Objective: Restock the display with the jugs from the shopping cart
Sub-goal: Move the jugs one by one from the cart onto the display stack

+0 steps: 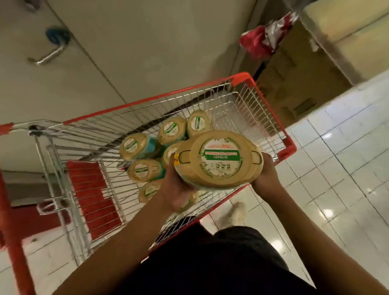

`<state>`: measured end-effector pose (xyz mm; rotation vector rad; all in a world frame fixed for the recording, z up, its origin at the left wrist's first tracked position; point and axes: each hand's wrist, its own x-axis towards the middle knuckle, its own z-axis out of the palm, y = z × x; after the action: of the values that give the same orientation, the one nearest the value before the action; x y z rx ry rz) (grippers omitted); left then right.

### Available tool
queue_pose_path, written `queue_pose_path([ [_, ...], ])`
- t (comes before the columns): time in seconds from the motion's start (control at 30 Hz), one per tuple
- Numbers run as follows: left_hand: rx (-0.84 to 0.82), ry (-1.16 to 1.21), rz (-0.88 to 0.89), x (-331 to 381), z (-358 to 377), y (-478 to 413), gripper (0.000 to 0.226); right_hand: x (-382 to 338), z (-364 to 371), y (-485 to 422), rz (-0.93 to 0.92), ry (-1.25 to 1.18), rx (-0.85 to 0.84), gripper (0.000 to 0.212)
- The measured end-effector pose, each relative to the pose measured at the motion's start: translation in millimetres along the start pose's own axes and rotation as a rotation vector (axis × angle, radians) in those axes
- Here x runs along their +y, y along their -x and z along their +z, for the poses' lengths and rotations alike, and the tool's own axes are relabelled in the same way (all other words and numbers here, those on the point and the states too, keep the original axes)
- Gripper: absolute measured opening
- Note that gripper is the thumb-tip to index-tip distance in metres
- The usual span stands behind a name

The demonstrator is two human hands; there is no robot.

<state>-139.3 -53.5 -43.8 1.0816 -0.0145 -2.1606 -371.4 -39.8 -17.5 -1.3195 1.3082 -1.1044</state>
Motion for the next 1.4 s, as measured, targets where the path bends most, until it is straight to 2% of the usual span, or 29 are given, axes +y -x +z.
queue_pose_path([
  [0.13, 0.029, -0.045, -0.073, -53.3, 69.4, -31.2, 0.056, 6.6, -83.8, 38.7, -0.007, 0.012, 0.129, 0.017],
  [0.3, -0.085, -0.183, -0.165, -136.5, 158.5, -71.9, 0.046, 17.0, -193.9, 91.7, 0.06, -0.002, 0.273, 0.008],
  [0.43, -0.105, -0.276, -0.211, -198.0, 225.9, -102.5, 0.042, 22.2, -276.6, 125.1, 0.101, -0.001, 0.359, 0.007],
  [0.6, -0.182, -0.314, -0.293, -250.9, 297.7, -143.2, 0.056, 26.0, -360.8, 139.3, 0.097, -0.048, 0.471, 0.019],
  [0.67, -0.188, -0.368, -0.312, -262.8, 322.3, -165.8, 0.055, 32.0, -391.4, 136.5, 0.109, -0.055, 0.514, 0.02],
  [0.8, -0.245, -0.478, -0.321, -274.3, 377.4, -215.1, 0.06, 44.8, -451.1, 111.4, 0.151, -0.036, 0.587, 0.02],
  [0.93, -0.292, -0.5, -0.326, -277.7, 448.3, -268.4, 0.089, 49.4, -521.2, 66.4, 0.165, -0.026, 0.612, 0.019],
  [1.07, -0.241, -0.494, -0.326, -273.6, 514.9, -325.1, 0.063, 46.1, -590.1, 8.6, 0.212, -0.009, 0.611, 0.027],
  [1.27, -0.222, -0.531, -0.241, -241.3, 588.4, -402.9, 0.062, 55.7, -680.6, -92.2, 0.326, 0.094, 0.485, 0.04],
  [1.4, -0.108, -0.519, -0.115, -215.8, 625.8, -452.2, 0.054, 65.7, -720.9, -164.3, 0.345, 0.125, 0.343, 0.026],
])
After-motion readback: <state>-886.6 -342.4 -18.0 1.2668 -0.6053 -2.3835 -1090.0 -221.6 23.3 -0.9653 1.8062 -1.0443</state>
